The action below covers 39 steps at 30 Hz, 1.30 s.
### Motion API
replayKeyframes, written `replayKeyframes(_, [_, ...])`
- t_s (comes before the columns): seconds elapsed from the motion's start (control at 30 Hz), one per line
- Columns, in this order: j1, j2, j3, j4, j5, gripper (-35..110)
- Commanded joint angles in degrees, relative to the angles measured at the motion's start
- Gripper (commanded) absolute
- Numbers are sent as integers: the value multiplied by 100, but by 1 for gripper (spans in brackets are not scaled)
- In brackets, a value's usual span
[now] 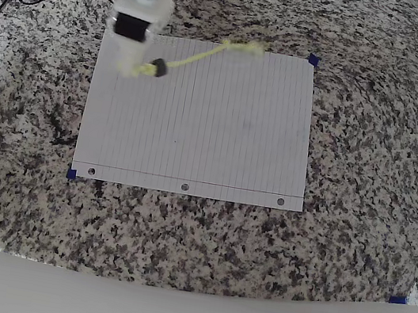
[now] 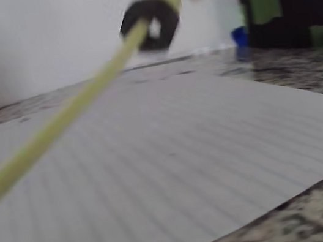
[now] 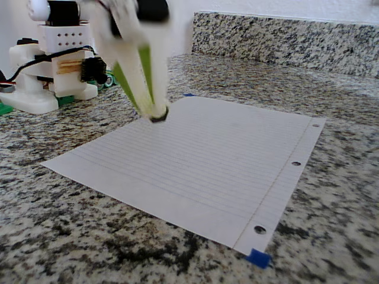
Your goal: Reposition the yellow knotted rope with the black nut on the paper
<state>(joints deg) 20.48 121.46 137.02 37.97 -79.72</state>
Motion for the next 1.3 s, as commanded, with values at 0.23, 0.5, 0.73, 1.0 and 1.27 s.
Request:
replayKeyframes(0.23, [677, 1793, -114, -826, 3445, 0])
replayKeyframes(0.5, [1283, 2654, -70, -1160, 6979, 0])
replayKeyframes(0.73, [1468, 2426, 167, -1301, 8007, 0])
replayKeyframes(1.0, [1292, 2575, 1099, -1529, 8789, 0])
replayKeyframes(1.27, [879, 3287, 1529, -1459, 8807, 0])
